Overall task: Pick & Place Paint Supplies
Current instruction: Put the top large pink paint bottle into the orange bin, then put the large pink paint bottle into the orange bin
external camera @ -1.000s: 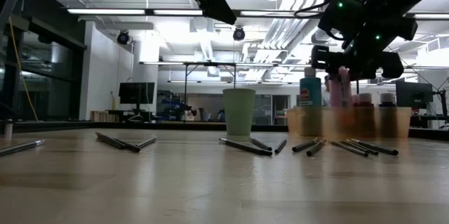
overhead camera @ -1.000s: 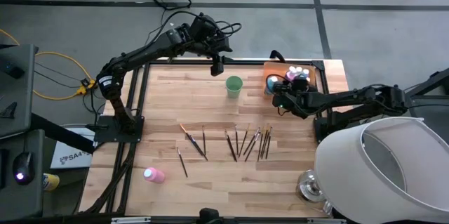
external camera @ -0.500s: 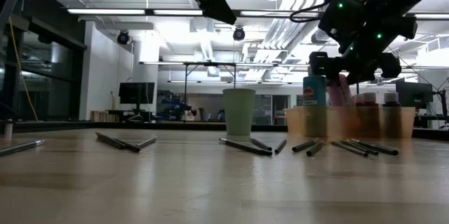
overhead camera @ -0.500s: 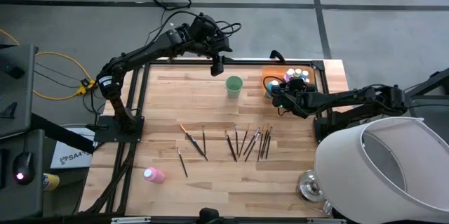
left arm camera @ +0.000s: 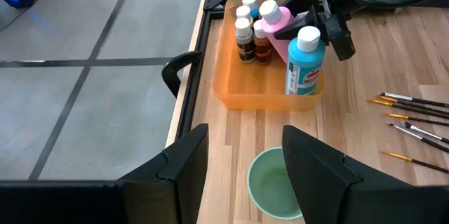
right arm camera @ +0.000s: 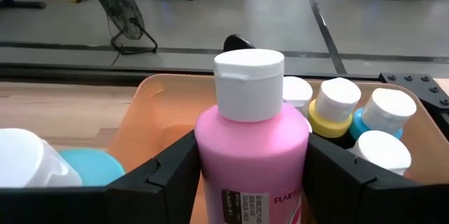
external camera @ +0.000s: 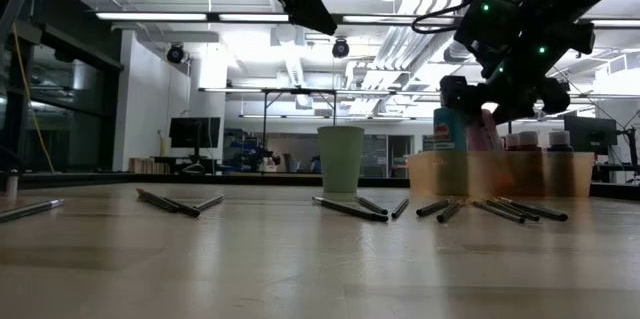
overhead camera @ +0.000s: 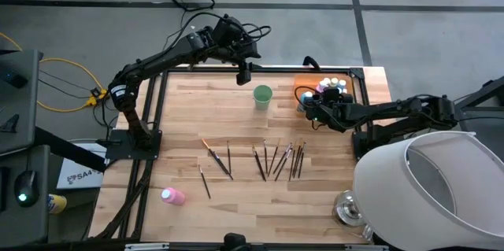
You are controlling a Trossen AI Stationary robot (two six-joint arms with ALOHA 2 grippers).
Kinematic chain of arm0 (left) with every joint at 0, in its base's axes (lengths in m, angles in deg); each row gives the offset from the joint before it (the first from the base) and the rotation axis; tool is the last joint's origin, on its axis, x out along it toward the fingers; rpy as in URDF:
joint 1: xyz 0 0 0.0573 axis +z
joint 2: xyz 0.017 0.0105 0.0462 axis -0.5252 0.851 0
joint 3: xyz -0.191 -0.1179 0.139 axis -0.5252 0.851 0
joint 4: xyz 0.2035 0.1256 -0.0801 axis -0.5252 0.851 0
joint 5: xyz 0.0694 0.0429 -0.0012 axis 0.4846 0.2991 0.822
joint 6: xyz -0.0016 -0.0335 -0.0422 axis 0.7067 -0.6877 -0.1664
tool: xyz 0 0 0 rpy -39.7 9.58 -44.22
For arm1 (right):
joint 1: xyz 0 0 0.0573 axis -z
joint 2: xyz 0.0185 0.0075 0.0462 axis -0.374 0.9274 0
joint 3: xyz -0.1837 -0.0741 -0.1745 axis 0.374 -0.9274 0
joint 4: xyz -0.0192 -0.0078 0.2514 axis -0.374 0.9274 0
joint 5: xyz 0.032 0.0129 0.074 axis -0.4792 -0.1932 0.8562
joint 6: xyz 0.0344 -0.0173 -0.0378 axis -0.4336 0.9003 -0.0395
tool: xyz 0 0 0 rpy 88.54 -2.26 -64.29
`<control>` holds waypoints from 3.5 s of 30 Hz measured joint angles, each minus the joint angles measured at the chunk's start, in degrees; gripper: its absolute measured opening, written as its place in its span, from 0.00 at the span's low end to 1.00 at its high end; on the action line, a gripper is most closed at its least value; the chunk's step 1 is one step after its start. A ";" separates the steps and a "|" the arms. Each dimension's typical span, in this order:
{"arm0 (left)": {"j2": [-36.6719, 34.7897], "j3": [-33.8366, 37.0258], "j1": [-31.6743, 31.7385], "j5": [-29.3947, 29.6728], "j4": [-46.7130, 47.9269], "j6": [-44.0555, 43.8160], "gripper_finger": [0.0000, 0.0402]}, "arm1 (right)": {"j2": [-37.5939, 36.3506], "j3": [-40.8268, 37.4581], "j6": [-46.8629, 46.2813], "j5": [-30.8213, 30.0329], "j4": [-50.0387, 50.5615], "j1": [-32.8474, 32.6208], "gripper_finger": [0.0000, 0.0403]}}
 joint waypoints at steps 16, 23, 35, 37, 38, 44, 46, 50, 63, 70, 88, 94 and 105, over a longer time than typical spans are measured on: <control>0.00 0.00 -0.01 0.00 0.00 0.00 0.44 | -0.54 0.12 0.42 3.23 0.06 0.04 0.53; 0.00 0.00 -0.02 0.02 0.00 0.00 0.44 | -2.86 -0.11 0.69 6.45 0.25 0.00 0.66; 0.00 0.00 -0.02 0.07 0.02 -0.42 0.44 | -6.71 -0.09 6.20 9.31 0.85 0.00 0.75; 0.00 0.00 -0.02 0.07 0.02 -0.42 0.44 | -7.35 -0.09 6.16 8.84 1.51 0.00 0.74; 0.00 0.00 -0.02 0.07 0.02 -0.50 0.44 | -7.61 -0.07 6.16 8.76 1.81 0.00 0.73; 0.00 0.00 -0.02 0.09 0.05 -0.63 0.44 | -9.61 0.00 7.84 8.56 1.22 0.00 0.72; 0.00 0.00 -0.02 0.11 0.04 -0.63 0.44 | -10.29 0.00 8.14 8.45 0.56 0.02 0.72; 0.00 0.00 0.00 0.41 0.08 -0.87 0.44 | -11.49 0.00 12.95 8.42 -4.10 0.02 0.72; -0.42 0.01 0.10 3.37 6.41 -2.37 0.44 | -12.06 0.00 39.32 19.71 -33.76 0.02 0.72; -5.16 0.00 1.92 4.40 12.86 -5.42 0.44 | -12.04 0.02 42.35 27.80 -38.45 0.07 0.72; -11.52 1.84 -0.55 4.17 37.76 -19.69 0.44 | -12.02 14.29 46.55 53.06 -18.63 5.56 0.72; -17.71 8.23 -5.22 7.70 38.89 -29.31 0.44 | -12.96 15.39 47.75 56.86 -13.55 7.27 0.72; -32.25 23.93 -22.04 2.24 39.01 -54.64 0.44 | -14.29 15.40 52.36 56.87 -10.48 7.34 0.72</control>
